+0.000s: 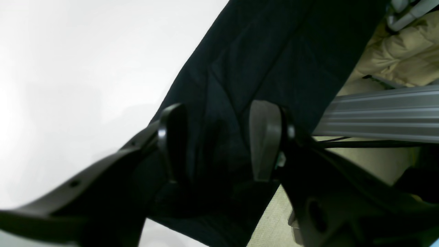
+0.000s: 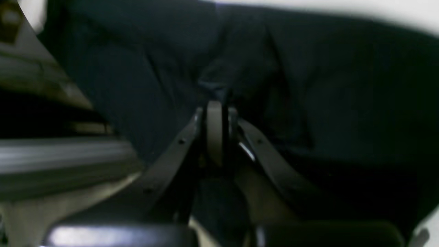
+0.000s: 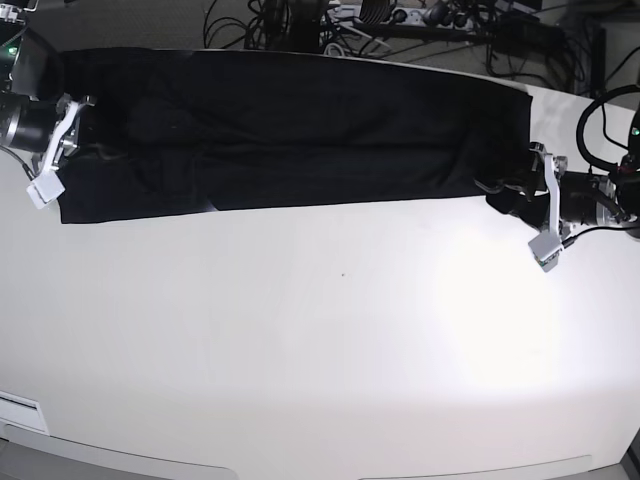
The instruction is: Fold the T-shirt properly
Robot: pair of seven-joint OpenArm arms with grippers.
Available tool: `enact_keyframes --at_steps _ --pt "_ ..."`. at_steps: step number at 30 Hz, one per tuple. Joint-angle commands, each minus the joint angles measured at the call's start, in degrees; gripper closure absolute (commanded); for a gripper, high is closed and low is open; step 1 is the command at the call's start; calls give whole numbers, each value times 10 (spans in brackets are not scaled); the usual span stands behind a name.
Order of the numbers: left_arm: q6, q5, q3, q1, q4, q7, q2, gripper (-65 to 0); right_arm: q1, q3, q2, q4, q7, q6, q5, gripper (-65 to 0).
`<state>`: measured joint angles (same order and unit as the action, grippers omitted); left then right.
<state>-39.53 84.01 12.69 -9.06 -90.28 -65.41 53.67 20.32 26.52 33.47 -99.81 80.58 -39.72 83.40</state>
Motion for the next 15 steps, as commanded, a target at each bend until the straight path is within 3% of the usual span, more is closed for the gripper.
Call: enact_keyframes --at_steps 1,15 --pt "-5 10 -8 -10 -6 9 14 -314 3 6 16 -10 -6 -3 16 0" --pt "-5 10 -8 -10 -6 11 14 -314 49 5 81 -11 -6 -3 16 0"
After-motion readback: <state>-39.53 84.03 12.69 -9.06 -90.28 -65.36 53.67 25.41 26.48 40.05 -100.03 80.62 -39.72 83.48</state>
